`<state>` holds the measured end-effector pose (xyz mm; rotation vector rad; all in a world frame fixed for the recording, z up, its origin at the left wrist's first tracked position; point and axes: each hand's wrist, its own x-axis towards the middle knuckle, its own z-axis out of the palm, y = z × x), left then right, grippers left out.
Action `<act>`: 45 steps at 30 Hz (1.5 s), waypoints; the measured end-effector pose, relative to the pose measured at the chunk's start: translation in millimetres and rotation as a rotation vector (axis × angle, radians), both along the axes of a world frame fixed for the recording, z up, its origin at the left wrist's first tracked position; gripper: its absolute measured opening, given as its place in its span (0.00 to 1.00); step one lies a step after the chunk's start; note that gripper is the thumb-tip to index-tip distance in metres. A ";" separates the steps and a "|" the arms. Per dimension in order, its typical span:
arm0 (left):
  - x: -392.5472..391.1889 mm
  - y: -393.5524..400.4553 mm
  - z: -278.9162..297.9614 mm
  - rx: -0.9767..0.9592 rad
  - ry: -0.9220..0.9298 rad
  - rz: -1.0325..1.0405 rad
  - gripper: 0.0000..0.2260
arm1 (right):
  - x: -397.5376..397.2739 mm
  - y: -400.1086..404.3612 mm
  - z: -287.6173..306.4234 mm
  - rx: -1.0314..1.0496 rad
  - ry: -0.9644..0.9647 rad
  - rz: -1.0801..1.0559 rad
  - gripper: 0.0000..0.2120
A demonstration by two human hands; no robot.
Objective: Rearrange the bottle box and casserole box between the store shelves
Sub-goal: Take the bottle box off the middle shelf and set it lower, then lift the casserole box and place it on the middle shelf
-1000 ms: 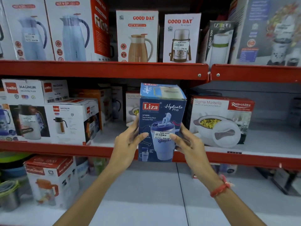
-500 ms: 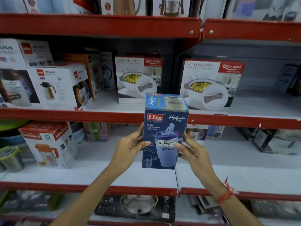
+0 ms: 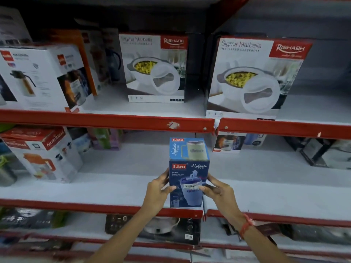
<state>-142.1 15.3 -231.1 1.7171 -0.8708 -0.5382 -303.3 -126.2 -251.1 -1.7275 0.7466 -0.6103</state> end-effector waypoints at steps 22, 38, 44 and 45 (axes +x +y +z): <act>27.7 -2.0 44.9 0.390 -0.276 -0.036 0.28 | -3.1 -38.3 55.5 -0.539 0.177 -0.052 0.15; 18.1 -125.2 196.4 -0.336 -0.315 0.046 0.22 | -6.5 -129.8 191.2 -0.685 -0.358 -0.715 0.20; 20.0 -167.0 182.3 -0.252 -0.265 0.034 0.31 | -13.6 -159.9 190.0 -0.496 -0.289 -0.759 0.40; 19.7 -172.1 183.5 -0.228 -0.257 0.023 0.32 | -13.8 -163.4 192.8 -0.414 -0.304 -0.697 0.40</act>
